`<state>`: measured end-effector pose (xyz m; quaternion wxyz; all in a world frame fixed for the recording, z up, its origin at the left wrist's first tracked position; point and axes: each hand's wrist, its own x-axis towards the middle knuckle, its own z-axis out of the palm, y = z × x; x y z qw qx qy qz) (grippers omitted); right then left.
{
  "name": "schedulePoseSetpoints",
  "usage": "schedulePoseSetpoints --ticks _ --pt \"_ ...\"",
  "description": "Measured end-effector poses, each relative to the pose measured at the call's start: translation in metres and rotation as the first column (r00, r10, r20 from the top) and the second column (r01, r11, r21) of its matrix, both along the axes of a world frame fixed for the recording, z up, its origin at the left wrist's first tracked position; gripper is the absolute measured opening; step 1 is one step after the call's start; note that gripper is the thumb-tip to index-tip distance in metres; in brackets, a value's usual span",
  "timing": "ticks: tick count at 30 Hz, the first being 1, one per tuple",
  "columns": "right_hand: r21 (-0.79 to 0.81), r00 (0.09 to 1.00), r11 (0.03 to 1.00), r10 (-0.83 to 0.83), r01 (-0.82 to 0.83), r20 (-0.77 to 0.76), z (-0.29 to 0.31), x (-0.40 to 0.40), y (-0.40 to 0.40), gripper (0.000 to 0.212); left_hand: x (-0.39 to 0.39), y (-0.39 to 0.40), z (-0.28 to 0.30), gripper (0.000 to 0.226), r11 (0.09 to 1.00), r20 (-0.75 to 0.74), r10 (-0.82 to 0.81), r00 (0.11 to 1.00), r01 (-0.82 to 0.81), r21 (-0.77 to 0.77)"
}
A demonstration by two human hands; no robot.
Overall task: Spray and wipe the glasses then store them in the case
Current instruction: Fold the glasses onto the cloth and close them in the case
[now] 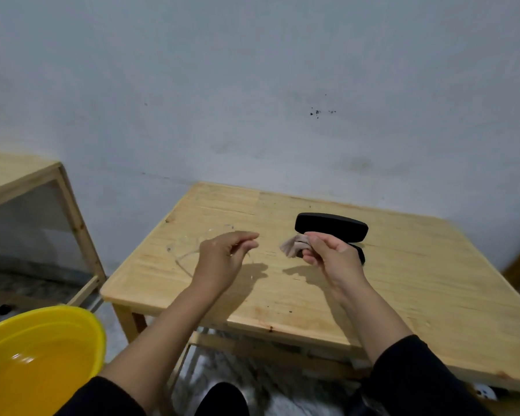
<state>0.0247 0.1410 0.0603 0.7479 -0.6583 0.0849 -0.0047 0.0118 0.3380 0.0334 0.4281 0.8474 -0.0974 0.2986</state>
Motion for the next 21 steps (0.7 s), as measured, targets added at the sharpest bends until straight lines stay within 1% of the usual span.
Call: schedulePoseSetpoints --ticks 2,3,5,6,8,10,13,16,18,19,20,21 --pt "0.044 1.000 0.999 0.004 -0.004 0.012 0.003 0.001 -0.007 0.014 0.003 -0.033 0.003 0.025 0.992 -0.147 -0.085 0.985 0.071 -0.102" --pt "0.063 1.000 0.998 0.006 -0.007 0.017 0.004 0.001 -0.011 0.011 0.006 -0.046 0.003 0.028 0.985 -0.195 -0.111 0.975 0.082 -0.150" --pt "0.090 1.000 0.996 0.003 -0.005 0.029 0.006 0.000 -0.019 0.010 0.010 -0.065 0.004 0.030 0.975 -0.242 -0.142 0.960 0.093 -0.201" --pt "0.100 0.999 0.995 -0.001 -0.002 0.033 0.007 0.000 -0.023 0.010 0.013 -0.072 0.005 0.026 0.971 -0.255 -0.161 0.954 0.106 -0.216" --pt "0.101 0.999 0.995 -0.005 0.001 0.041 0.007 0.000 -0.031 0.009 0.017 -0.082 0.006 0.011 0.959 -0.271 -0.205 0.940 0.138 -0.249" --pt "0.064 0.999 0.998 -0.017 0.015 0.036 0.004 0.002 -0.039 0.008 0.020 -0.088 0.006 0.006 0.936 -0.293 -0.240 0.926 0.141 -0.323" --pt "-0.081 0.999 0.996 -0.033 0.032 -0.017 -0.003 0.004 -0.047 0.014 0.026 -0.094 0.008 0.005 0.874 -0.342 -0.284 0.896 0.094 -0.478" --pt "-0.305 0.997 0.952 -0.001 -0.024 -0.081 -0.009 0.002 -0.050 0.014 0.029 -0.098 0.015 0.005 0.786 -0.376 -0.355 0.856 0.055 -0.616" --pt "-0.439 0.998 0.898 0.015 -0.042 -0.067 -0.014 0.001 -0.050 0.020 0.033 -0.098 0.020 0.008 0.722 -0.374 -0.379 0.846 0.018 -0.692" --pt "-0.504 0.999 0.864 0.003 -0.025 -0.044 -0.016 0.001 -0.049 0.023 0.034 -0.098 0.022 0.009 0.689 -0.374 -0.382 0.845 -0.009 -0.725" --pt "-0.545 1.000 0.838 -0.020 0.012 -0.009 -0.017 0.001 -0.048 0.026 0.035 -0.097 0.023 0.009 0.662 -0.376 -0.380 0.845 -0.036 -0.749" --pt "-0.552 0.998 0.832 -0.039 0.054 0.039 -0.017 0.000 -0.046 0.025 0.037 -0.096 0.024 0.009 0.639 -0.378 -0.377 0.846 -0.058 -0.767"
